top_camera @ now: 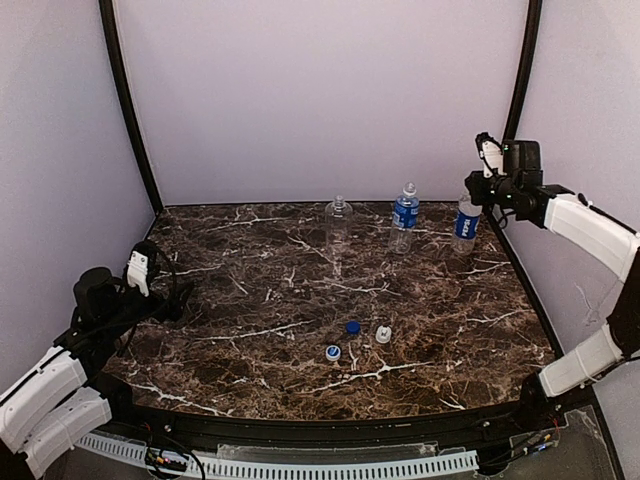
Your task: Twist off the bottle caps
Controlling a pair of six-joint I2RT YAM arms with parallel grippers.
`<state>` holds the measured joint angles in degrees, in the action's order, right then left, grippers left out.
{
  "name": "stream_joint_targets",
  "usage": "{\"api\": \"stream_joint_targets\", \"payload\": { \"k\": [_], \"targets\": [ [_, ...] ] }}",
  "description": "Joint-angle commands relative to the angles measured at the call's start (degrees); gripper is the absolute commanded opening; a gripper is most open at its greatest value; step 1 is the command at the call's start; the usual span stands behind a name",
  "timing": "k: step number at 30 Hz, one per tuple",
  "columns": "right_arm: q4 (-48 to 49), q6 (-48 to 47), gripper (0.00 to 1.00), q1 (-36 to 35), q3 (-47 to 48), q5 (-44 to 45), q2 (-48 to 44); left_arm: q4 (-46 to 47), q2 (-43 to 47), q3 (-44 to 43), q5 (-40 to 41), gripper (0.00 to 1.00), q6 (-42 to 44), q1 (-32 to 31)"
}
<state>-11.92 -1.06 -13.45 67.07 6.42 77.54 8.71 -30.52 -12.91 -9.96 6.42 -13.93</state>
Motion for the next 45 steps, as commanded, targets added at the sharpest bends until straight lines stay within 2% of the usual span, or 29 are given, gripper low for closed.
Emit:
{"api": "stream_joint_targets", "payload": {
  "k": [1, 7, 16, 22, 26, 30, 31, 32, 33, 45],
  "targets": [
    [15.3, -2.7, 0.00, 5.5, -0.5, -6.0, 5.7, 1.6, 0.7, 0.4, 2.1, 0.99, -2.1, 3.1],
    [16.8, -3.9, 0.00, 8.9, 2.9, -6.2, 14.7, 2.0, -0.2, 0.9, 0.2, 0.99, -1.8, 5.4],
    [16.8, -1.6, 0.00, 10.7, 1.6, -8.2, 16.7, 2.4, -0.8, 1.1, -1.6, 0.99, -1.8, 6.1],
    [16.0, -0.6, 0.26, 10.9, 2.4, -8.0, 16.8, 2.8, -0.7, 1.2, -2.1, 0.99, -2.0, 6.2],
    [15.7, -0.3, 0.54, 11.0, 2.8, -7.8, 16.8, 2.5, -0.6, 1.1, -2.2, 0.99, -2.1, 6.2],
    [14.5, -0.9, 0.71, 10.9, 3.7, -7.9, 17.0, 2.4, -0.5, 1.1, -2.8, 0.99, -2.3, 6.2],
    [14.3, -1.1, 0.79, 10.9, 3.8, -7.7, 16.9, 2.4, -0.5, 1.1, -3.0, 0.99, -2.3, 6.3],
    [14.2, -1.1, 0.93, 11.0, 3.9, -7.2, 16.7, 2.4, -0.5, 1.1, -3.2, 0.99, -2.3, 6.3],
    [14.0, -1.0, 0.98, 11.0, 4.1, -6.7, 16.5, 2.3, -0.5, 1.1, -3.4, 0.99, -2.3, 6.3],
    [9.8, -3.0, 0.99, 11.1, 8.9, -5.1, 13.2, 2.5, -0.2, 1.1, -3.5, 0.99, -2.4, 6.2]
  ]
}}
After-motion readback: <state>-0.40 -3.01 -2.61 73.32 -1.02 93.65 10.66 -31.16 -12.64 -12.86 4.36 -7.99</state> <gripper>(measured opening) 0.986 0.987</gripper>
